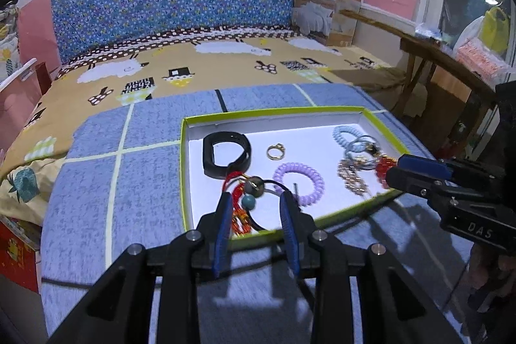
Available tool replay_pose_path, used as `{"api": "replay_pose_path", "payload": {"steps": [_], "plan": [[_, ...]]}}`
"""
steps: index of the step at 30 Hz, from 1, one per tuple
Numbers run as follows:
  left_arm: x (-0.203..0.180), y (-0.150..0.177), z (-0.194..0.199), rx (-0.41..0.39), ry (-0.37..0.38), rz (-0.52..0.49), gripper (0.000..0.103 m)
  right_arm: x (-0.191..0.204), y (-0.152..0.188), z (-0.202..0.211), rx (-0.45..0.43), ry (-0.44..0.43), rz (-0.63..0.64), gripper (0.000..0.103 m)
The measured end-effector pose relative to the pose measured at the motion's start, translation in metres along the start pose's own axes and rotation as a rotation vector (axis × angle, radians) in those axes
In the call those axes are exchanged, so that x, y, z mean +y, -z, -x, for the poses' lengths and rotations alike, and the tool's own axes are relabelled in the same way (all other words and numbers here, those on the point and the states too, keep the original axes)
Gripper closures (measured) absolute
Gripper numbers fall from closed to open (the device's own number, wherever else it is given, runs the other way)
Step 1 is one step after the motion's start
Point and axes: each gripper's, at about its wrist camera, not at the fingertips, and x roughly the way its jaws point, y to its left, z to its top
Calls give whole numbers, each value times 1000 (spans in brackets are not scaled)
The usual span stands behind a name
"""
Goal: Organize jewelry
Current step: 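Open both grippers inside the box and withdraw them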
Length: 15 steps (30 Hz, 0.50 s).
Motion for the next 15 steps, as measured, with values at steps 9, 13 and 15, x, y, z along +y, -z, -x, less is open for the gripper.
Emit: {"api": "replay_pose_path", "payload": {"steps": [9,13,15], "plan": [[-14,23,43,-44,3,22,72,6,23,44,-44,-4,-25,69],[-18,35,58,-55,-3,24,72,9,36,60,-60,8,-28,69],[-20,40,65,-63,-10,23,72,11,42,67,-67,23,-23,69]]}}
